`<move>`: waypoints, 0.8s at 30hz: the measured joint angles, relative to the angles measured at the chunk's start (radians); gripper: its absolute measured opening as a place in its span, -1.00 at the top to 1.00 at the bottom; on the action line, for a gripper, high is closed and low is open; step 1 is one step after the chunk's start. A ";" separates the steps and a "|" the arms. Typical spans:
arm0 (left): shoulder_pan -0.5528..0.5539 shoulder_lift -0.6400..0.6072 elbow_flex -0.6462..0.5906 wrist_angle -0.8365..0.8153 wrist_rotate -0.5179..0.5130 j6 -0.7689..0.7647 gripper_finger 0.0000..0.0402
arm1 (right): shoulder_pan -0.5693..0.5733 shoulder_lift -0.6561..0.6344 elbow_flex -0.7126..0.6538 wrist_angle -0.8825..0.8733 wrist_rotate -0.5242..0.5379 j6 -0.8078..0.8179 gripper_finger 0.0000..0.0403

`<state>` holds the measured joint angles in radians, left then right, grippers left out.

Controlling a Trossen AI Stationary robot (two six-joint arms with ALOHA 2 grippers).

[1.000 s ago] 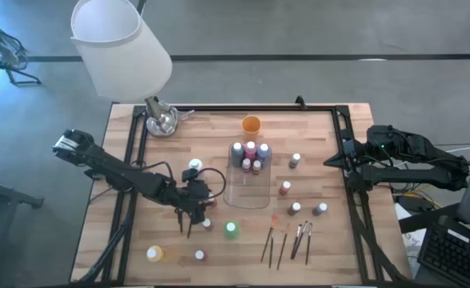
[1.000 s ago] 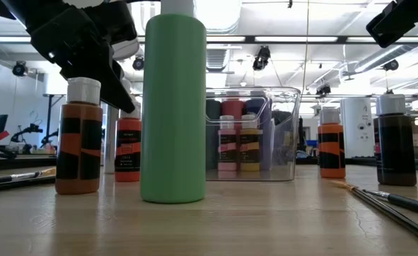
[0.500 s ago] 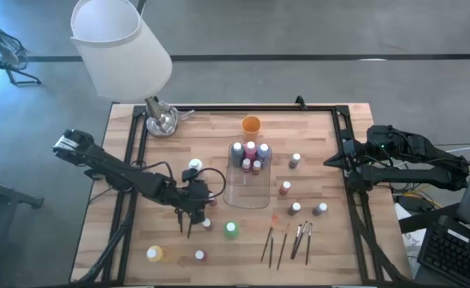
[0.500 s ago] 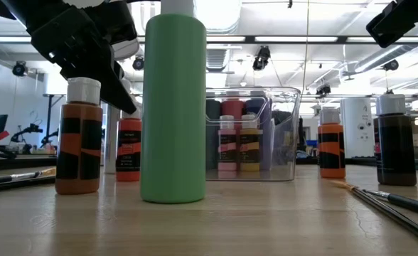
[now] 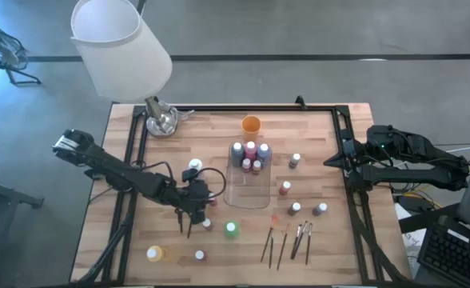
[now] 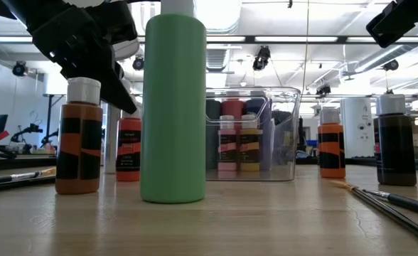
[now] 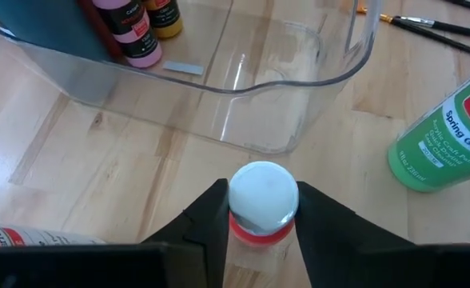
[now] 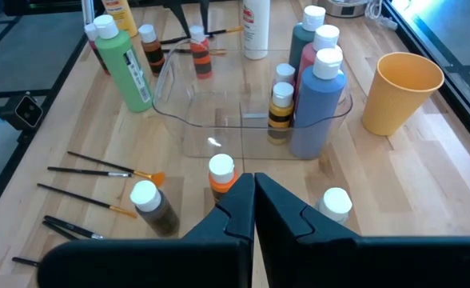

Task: Pick & Place Paint Supplies
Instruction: Put the red paint bottle into the transparent bin

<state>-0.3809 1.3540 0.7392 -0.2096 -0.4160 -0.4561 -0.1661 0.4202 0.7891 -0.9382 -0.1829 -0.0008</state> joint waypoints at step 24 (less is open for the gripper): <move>0.000 0.000 0.510 -0.490 -0.044 0.077 0.38 | 0.000 0.000 0.000 0.000 0.000 0.000 0.96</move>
<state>-0.3809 1.3537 1.2494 -0.6999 -0.4597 -0.3791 -0.1661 0.4204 0.7891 -0.9382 -0.1829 -0.0010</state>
